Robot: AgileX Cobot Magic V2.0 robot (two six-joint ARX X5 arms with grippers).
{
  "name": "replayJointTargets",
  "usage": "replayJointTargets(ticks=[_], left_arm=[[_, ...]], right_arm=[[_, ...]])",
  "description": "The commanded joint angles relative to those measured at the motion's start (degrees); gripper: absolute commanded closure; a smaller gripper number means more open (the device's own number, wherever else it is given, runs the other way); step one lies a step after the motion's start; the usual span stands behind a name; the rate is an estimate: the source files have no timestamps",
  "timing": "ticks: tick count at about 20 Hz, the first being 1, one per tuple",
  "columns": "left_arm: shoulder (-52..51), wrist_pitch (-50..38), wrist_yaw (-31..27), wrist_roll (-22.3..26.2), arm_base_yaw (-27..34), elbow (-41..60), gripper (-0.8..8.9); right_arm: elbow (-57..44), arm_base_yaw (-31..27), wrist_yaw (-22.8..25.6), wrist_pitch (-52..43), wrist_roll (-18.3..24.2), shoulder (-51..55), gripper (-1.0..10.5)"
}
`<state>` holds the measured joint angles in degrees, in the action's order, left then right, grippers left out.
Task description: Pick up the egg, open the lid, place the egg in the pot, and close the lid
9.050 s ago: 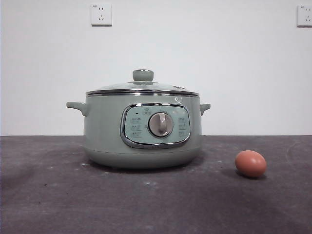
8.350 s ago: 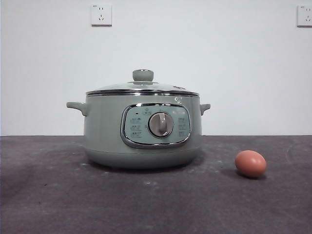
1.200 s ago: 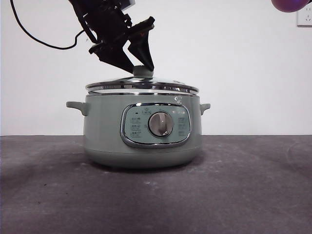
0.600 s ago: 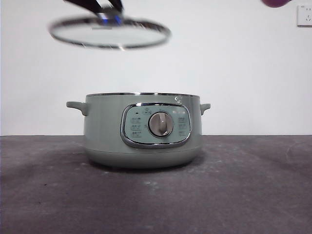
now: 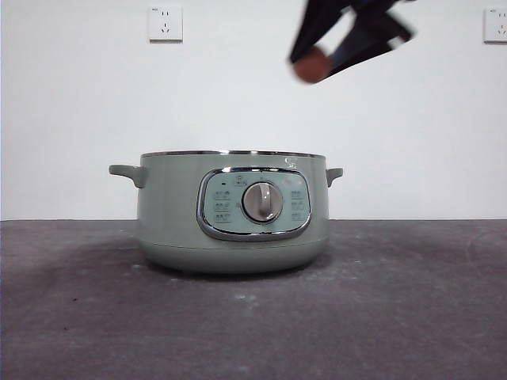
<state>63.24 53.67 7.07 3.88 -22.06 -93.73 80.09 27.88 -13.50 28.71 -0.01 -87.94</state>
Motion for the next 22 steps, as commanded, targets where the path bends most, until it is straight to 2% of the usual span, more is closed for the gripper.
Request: replayJointTargets(ticks=[1,5,9,12,22], left_arm=[[-1.6,-0.6,0.4,0.6,0.0,-0.9,8.20],[-3.0,1.2,0.5,0.5,0.0,-0.9,8.20],[-3.1,2.0,0.5,0.4,0.0,-0.9,8.20],[-3.1,1.8,0.5,0.4,0.0,-0.9,8.20],[-3.1,1.8,0.7,0.4,0.0,-0.9,8.20]], right_arm=[[6.1,1.4,-0.1,-0.3,1.2,-8.2,9.6],[16.0,3.6,0.1,-0.4,1.8,-21.8,9.6],[18.0,4.8,2.3,-3.5,4.2,-29.6,9.6],[18.0,5.0,5.0,-4.0,6.4,-32.7,9.6],[18.0,5.1,6.4,0.7,8.7,-36.2,9.6]])
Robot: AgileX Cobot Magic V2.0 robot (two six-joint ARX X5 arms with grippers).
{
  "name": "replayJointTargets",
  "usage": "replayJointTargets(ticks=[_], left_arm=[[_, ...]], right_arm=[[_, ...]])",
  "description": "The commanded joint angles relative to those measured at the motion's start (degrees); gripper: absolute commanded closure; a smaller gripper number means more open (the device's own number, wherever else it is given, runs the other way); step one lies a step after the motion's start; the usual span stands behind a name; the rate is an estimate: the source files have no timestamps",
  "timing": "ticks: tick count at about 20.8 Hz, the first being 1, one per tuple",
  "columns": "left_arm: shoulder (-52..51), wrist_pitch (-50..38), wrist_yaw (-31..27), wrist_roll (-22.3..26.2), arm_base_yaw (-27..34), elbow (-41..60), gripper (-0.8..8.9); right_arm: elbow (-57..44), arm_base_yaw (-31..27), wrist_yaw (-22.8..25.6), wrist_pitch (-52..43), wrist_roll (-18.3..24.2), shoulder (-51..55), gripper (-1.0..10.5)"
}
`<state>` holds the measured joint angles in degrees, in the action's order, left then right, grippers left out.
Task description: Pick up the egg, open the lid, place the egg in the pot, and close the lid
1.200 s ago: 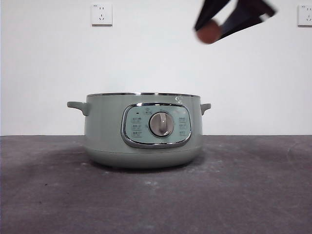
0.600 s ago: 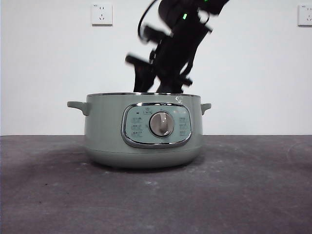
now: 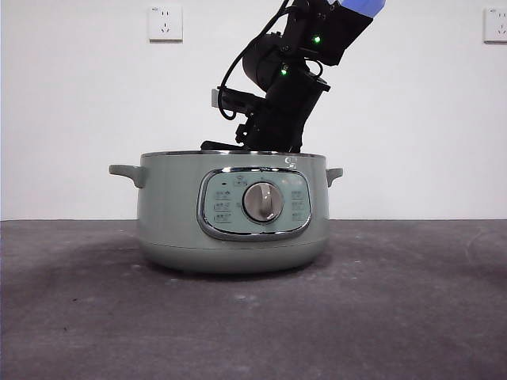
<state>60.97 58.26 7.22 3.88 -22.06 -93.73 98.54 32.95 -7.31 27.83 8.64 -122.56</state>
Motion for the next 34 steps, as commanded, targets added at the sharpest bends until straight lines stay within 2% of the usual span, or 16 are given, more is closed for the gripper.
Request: replayJointTargets(ticks=[1,4,5,10,12,14,16,22,34], left_arm=[[-0.8,-2.8,0.5,0.4,0.0,-0.9,8.20],[-0.8,-2.6,0.5,0.4,0.0,-0.9,8.20],[-0.8,-2.5,0.5,0.4,0.0,-0.9,8.20],[-0.8,-2.7,0.5,0.4,0.0,-0.9,8.20],[-0.2,-3.5,0.5,0.4,0.0,-0.9,8.20],[1.7,-4.3,0.6,0.4,0.0,-0.9,8.21],[5.4,-6.8,1.0,0.6,-0.2,-0.9,8.21],[17.4,-14.1,2.2,0.7,-2.9,-0.9,8.21],[32.0,-24.5,1.8,0.9,-5.7,-0.9,8.21]], right_arm=[[-0.5,0.0,0.2,2.8,0.7,-1.6,9.2],[-0.4,0.7,0.1,4.1,1.9,-1.5,5.4],[0.0,0.8,0.2,4.1,1.9,-1.3,5.0],[3.2,0.8,0.5,4.1,1.2,6.2,5.0],[3.3,0.4,5.0,5.6,0.4,14.3,5.0],[3.3,-0.3,7.8,9.5,-2.5,23.6,5.0],[3.3,-1.2,7.7,12.9,-4.3,32.5,5.1],[3.3,-1.3,7.7,18.9,-4.3,49.1,5.1],[3.3,-1.3,7.7,25.5,-4.3,61.8,5.1]])
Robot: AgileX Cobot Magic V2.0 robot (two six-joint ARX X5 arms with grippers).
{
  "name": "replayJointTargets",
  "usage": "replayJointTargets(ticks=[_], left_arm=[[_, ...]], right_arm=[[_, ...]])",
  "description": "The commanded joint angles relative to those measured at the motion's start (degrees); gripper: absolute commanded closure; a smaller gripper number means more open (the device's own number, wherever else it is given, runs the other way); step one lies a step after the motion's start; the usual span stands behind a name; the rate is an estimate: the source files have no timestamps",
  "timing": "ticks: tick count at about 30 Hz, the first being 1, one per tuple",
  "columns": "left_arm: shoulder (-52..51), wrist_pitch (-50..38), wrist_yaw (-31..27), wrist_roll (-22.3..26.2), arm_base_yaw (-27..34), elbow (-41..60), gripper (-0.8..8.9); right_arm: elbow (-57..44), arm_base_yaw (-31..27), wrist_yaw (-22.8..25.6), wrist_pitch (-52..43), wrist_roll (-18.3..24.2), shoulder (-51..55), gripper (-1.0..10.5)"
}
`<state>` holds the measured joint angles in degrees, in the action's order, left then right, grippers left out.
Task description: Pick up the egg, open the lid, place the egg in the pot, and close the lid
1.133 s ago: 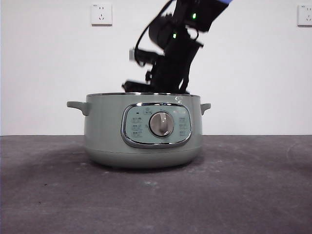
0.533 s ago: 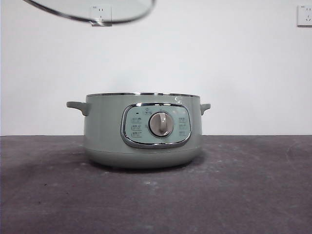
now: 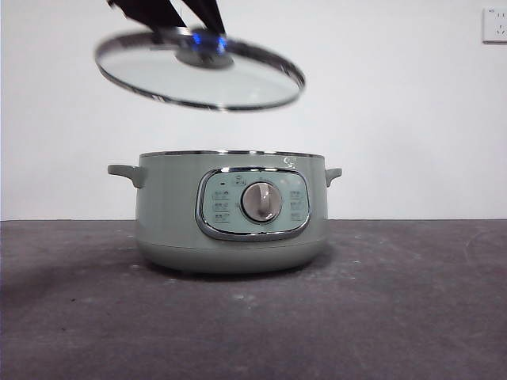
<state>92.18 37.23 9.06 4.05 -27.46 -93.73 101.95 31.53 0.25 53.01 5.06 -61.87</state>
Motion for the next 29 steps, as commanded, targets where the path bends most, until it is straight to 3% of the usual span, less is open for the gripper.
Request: replayJointTargets(ticks=[1,13,29], left_arm=[[1.6,-4.1,0.0,0.7,-0.3,-0.9,8.21],[8.9,-10.2,0.0,0.6,-0.3,-0.9,8.21],[11.3,-10.7,0.1,0.6,-0.4,-0.9,8.21]], right_arm=[[-0.2,0.1,0.1,0.6,-0.7,1.7,5.1],[-0.2,0.1,0.1,4.3,-0.7,6.1,5.1],[-0.2,0.1,0.1,5.7,-0.7,6.0,5.1]])
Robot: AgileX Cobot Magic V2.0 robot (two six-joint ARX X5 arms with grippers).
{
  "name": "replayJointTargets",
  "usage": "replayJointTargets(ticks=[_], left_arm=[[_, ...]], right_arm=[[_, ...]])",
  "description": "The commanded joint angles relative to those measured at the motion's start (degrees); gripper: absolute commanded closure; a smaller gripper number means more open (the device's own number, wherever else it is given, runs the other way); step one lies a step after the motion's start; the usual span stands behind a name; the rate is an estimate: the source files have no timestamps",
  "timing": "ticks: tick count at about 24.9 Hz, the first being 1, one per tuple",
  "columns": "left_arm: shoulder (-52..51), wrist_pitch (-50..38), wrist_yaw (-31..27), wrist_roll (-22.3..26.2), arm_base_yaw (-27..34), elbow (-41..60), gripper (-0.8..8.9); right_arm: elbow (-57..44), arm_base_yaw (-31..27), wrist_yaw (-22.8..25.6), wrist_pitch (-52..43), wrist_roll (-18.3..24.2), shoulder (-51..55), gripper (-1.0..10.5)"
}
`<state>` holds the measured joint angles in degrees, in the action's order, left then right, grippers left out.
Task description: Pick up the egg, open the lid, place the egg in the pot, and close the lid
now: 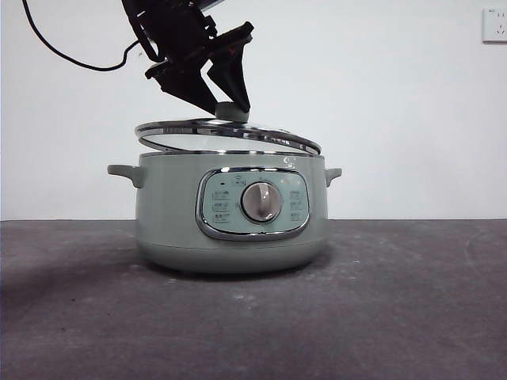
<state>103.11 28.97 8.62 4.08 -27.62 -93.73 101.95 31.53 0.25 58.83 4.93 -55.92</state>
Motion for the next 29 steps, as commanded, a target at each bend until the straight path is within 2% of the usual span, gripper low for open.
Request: replayJointTargets(ticks=[1,9,15,17,19,21,29], left_arm=[[0.7,-2.4,0.6,0.6,-0.3,-0.9,8.21],[2.8,-1.7,0.5,0.4,-0.6,-0.9,8.21],[2.8,2.4,0.5,0.3,-0.9,-0.9,7.92],[2.8,3.7,0.4,0.2,-0.9,-0.9,6.44],[2.8,4.1,0.4,0.2,-0.9,-0.9,4.50],[2.7,4.1,0.4,0.2,-0.9,-0.9,3.49],[-0.2,5.4,0.4,0.2,-0.8,-0.9,3.41]], right_arm=[[-0.2,0.1,0.1,0.0,-0.6,0.1,5.1],[-0.2,0.1,0.1,0.6,-0.6,0.1,5.1],[-0.2,0.1,0.1,1.7,-0.6,0.0,5.1],[-0.2,0.1,0.0,2.7,-0.6,-0.4,5.1],[-0.2,0.2,-0.3,4.4,-0.6,-0.7,5.1],[-0.2,0.2,-0.3,6.0,-0.6,-1.0,5.1],[-0.2,0.2,-1.2,13.2,-0.6,-3.1,5.1]])
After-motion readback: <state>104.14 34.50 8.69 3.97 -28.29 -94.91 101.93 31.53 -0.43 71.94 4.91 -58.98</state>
